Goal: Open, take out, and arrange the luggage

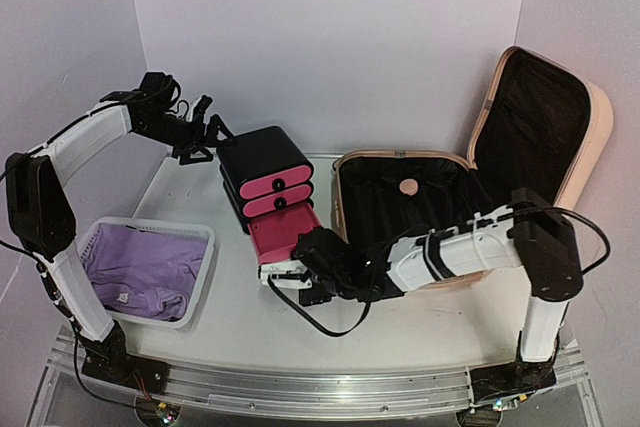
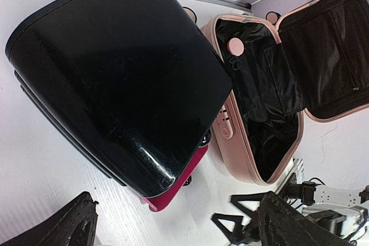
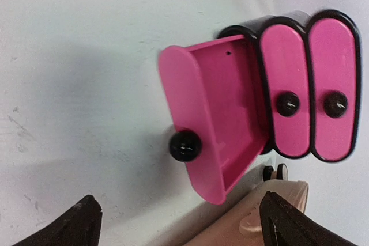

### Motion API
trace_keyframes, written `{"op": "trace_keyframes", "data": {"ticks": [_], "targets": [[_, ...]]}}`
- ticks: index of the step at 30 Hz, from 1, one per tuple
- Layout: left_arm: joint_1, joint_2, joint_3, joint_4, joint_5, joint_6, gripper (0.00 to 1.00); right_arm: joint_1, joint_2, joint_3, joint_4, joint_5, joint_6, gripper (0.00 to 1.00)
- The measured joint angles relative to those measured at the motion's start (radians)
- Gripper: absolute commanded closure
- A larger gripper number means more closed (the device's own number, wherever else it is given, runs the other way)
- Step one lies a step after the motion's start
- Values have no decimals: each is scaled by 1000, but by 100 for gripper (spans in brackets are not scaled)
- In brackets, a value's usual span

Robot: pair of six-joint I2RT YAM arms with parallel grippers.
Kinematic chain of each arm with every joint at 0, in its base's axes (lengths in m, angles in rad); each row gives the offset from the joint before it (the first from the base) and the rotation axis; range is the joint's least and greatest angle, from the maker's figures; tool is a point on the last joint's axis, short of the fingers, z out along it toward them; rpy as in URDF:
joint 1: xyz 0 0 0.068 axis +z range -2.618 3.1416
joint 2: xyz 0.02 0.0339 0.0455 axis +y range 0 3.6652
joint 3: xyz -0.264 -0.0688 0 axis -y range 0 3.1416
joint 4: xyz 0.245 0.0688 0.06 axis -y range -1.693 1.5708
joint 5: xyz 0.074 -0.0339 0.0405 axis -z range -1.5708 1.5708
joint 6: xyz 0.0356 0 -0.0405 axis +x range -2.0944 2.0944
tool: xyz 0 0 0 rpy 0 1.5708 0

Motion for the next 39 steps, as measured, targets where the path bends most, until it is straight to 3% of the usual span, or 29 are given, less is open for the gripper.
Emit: {"op": "trace_keyframes", "data": {"ticks": [4, 9, 12, 16, 19, 26, 30, 39], "targets": [[0, 6, 0, 2, 2, 0, 2, -14, -111, 20, -81, 25, 98, 2], [0, 14, 0, 8, 2, -1, 2, -112, -135, 233, -268, 74, 359, 2], [0, 14, 0, 10, 2, -1, 2, -270, -129, 378, -430, 62, 602, 2], [0, 14, 0, 16, 3, -1, 2, -582, -74, 549, -632, -3, 900, 2], [0, 14, 0, 16, 4, -1, 2, -740, 14, 646, -768, -43, 1012, 2], [0, 14, 0, 16, 7, -1, 2, -837, 270, 787, -942, -126, 1043, 3], [0, 14, 0, 16, 8, -2, 2, -832, 373, 842, -979, -145, 1000, 16], [0, 15, 0, 16, 8, -4, 2, -832, 473, 940, -951, -135, 947, 28]]}}
